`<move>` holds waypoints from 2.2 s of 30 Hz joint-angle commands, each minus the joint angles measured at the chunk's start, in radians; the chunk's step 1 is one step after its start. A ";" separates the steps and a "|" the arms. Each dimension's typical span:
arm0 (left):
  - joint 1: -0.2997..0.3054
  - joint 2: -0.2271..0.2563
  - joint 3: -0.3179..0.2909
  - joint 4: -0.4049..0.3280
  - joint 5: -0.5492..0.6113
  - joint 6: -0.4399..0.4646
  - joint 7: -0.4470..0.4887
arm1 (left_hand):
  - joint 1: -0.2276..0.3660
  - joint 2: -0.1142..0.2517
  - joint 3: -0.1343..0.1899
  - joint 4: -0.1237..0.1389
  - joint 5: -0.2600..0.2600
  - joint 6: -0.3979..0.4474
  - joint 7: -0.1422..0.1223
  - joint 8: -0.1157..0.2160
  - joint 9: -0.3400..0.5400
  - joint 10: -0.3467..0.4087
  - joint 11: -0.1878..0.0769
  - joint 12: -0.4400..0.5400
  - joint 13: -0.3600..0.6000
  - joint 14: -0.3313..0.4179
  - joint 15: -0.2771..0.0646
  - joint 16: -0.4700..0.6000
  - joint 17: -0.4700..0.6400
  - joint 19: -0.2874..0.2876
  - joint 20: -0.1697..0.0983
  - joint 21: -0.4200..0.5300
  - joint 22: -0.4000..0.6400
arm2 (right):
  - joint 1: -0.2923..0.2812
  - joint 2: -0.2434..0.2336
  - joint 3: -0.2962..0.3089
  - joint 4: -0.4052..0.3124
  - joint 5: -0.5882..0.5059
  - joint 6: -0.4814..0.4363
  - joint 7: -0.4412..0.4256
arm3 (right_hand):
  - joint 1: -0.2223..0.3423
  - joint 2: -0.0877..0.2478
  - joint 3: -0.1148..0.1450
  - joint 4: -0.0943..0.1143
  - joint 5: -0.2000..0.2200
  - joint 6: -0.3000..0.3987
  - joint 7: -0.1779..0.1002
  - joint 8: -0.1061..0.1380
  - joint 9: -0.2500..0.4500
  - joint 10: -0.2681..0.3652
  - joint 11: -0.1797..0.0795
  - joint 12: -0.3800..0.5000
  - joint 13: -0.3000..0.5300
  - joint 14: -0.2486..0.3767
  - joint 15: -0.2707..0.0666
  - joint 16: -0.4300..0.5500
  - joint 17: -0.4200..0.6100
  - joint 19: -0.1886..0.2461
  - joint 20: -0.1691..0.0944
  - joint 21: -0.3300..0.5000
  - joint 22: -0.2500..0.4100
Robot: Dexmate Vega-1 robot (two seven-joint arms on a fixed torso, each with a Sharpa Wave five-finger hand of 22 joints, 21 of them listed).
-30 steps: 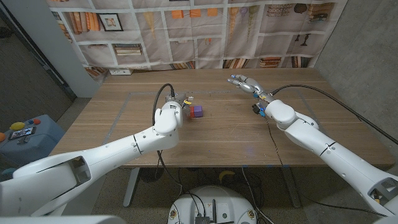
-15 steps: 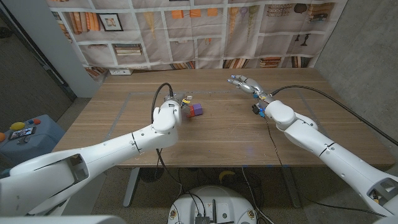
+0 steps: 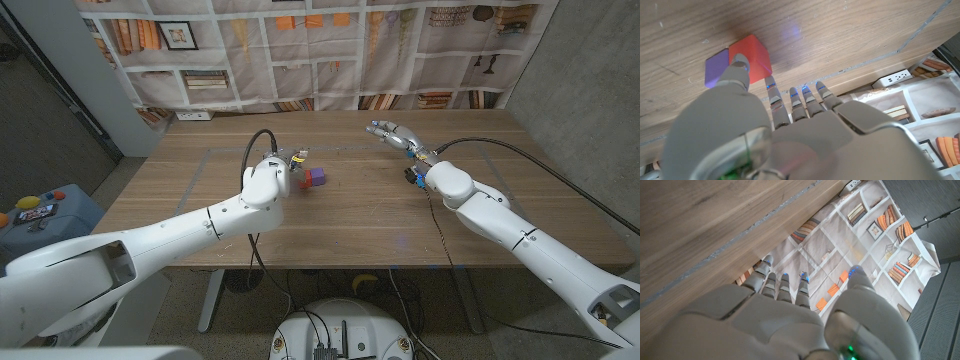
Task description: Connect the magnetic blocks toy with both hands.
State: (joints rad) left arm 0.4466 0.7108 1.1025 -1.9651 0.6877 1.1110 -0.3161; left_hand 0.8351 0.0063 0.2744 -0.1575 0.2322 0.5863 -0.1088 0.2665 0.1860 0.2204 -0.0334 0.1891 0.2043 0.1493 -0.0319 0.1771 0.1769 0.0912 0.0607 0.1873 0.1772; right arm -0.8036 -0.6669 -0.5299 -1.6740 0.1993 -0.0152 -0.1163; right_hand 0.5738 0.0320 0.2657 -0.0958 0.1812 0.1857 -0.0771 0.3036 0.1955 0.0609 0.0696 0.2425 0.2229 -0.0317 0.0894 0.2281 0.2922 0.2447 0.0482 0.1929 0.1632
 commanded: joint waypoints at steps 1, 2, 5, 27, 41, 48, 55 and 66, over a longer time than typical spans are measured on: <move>-0.036 0.025 0.016 -0.025 -0.019 0.011 -0.023 | -0.019 -0.004 -0.006 0.004 -0.007 -0.020 0.000 -0.016 0.002 -0.014 0.004 0.004 0.001 -0.017 0.001 0.002 0.002 -0.015 0.000 -0.001 0.000 | 0.002 0.004 -0.002 0.003 0.002 -0.009 -0.009 | 0.002 0.004 0.002 -0.009 -0.004 0.009 -0.004 -0.002 0.000 0.003 0.003 -0.002 0.001 0.004 0.004 0.003 0.000 0.006 0.006 -0.003 0.003; -0.035 0.028 0.014 -0.029 -0.023 0.012 -0.023 | -0.023 -0.007 -0.008 0.005 -0.008 -0.028 0.003 -0.022 0.001 -0.019 0.007 0.004 0.000 -0.020 0.005 0.002 0.002 -0.017 0.001 -0.001 0.000 | 0.002 0.005 -0.001 0.004 0.004 -0.009 -0.009 | 0.002 0.004 0.002 -0.009 -0.004 0.009 -0.004 -0.003 0.000 0.003 0.004 -0.002 0.001 0.004 0.004 0.003 0.000 0.006 0.006 -0.003 0.003; -0.041 0.039 0.011 -0.042 -0.039 0.012 -0.040 | -0.034 -0.012 -0.011 0.006 -0.009 -0.043 0.008 -0.036 0.001 -0.033 0.014 0.002 -0.001 -0.037 0.014 -0.001 0.002 -0.030 0.007 -0.003 0.000 | 0.002 0.006 -0.002 0.004 0.003 -0.010 -0.012 | 0.002 0.005 0.002 -0.010 -0.004 0.009 -0.004 -0.004 0.000 0.003 0.003 -0.003 0.000 0.005 0.005 0.003 -0.001 0.007 0.008 -0.003 0.003; 0.152 0.144 -0.287 -0.128 -0.310 -0.221 0.164 | -0.200 -0.026 -0.051 0.048 -0.034 -0.232 0.015 -0.102 -0.003 -0.120 0.061 0.008 -0.008 -0.135 0.066 0.007 0.004 -0.112 0.008 0.000 -0.002 | 0.004 0.005 0.009 0.013 0.040 -0.006 0.009 | -0.041 -0.003 -0.016 -0.009 -0.006 -0.051 -0.017 -0.052 -0.003 -0.018 0.007 -0.019 -0.005 -0.021 0.027 -0.007 -0.005 -0.015 0.028 -0.011 0.003; 0.286 0.157 -0.474 -0.067 -0.514 -0.445 0.321 | -0.276 0.023 -0.050 0.081 -0.039 -0.269 0.007 -0.094 -0.005 -0.114 0.081 0.016 -0.010 -0.126 0.073 0.013 0.006 -0.096 -0.045 0.007 -0.004 | 0.006 0.032 0.018 0.069 0.098 0.071 0.044 | -0.082 -0.003 -0.030 -0.001 -0.004 -0.103 0.000 -0.092 -0.009 -0.032 -0.002 -0.030 -0.011 -0.021 0.004 -0.007 -0.009 -0.021 0.010 -0.010 0.003; 0.341 0.142 -0.550 -0.013 -0.612 -0.557 0.396 | -0.301 0.046 -0.045 0.090 -0.041 -0.292 0.021 -0.094 -0.006 -0.122 0.072 0.013 -0.012 -0.122 0.064 0.013 0.005 -0.083 -0.051 0.009 -0.005 | 0.006 0.052 0.022 0.091 0.129 0.094 0.052 | -0.100 0.002 -0.034 0.005 -0.004 -0.111 0.001 -0.099 -0.011 -0.037 -0.014 -0.034 -0.014 -0.024 -0.005 -0.007 -0.010 -0.029 0.003 -0.012 0.003; 0.381 0.082 -0.600 0.078 -0.696 -0.691 0.490 | -0.325 0.077 -0.036 0.099 -0.045 -0.294 0.029 -0.090 -0.007 -0.122 0.058 0.014 -0.013 -0.120 0.050 0.011 0.003 -0.056 -0.065 0.016 -0.006 | 0.011 0.083 0.025 0.138 0.146 0.137 0.045 | -0.120 0.013 -0.037 0.014 -0.002 -0.109 0.001 -0.103 -0.012 -0.024 -0.017 -0.031 -0.017 -0.023 -0.014 -0.006 -0.010 -0.036 -0.003 -0.013 0.004; 0.429 0.005 -0.630 0.155 -0.772 -0.838 0.603 | -0.362 0.114 -0.025 0.109 -0.052 -0.332 0.045 -0.094 -0.008 -0.124 0.048 0.013 -0.016 -0.116 0.046 0.008 -0.002 -0.028 -0.100 0.017 -0.007 | -0.018 0.092 0.053 0.161 0.214 0.187 0.067 | -0.155 0.026 -0.045 0.028 0.000 -0.106 0.012 -0.108 -0.015 -0.006 -0.023 -0.029 -0.022 -0.018 -0.026 -0.003 -0.010 -0.044 -0.013 -0.012 0.004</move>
State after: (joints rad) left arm 0.8162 0.7852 0.5258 -1.8886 0.0148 0.4320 0.1628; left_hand 0.4803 0.1146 0.2472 -0.0527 0.1808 0.2566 -0.0675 0.1703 0.1767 0.0926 0.0195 0.1965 0.1858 0.0232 0.0158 0.1850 0.1753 0.0562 -0.0288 0.1998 0.1674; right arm -0.7980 -0.5927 -0.4994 -1.5446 0.3555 0.1209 -0.0637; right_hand 0.4287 0.0583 0.2204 -0.0753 0.1777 0.0780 -0.0734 0.1993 0.1814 0.0393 0.0478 0.2108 0.1992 -0.0531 0.0673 0.2202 0.2831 0.1992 0.0427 0.1811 0.1653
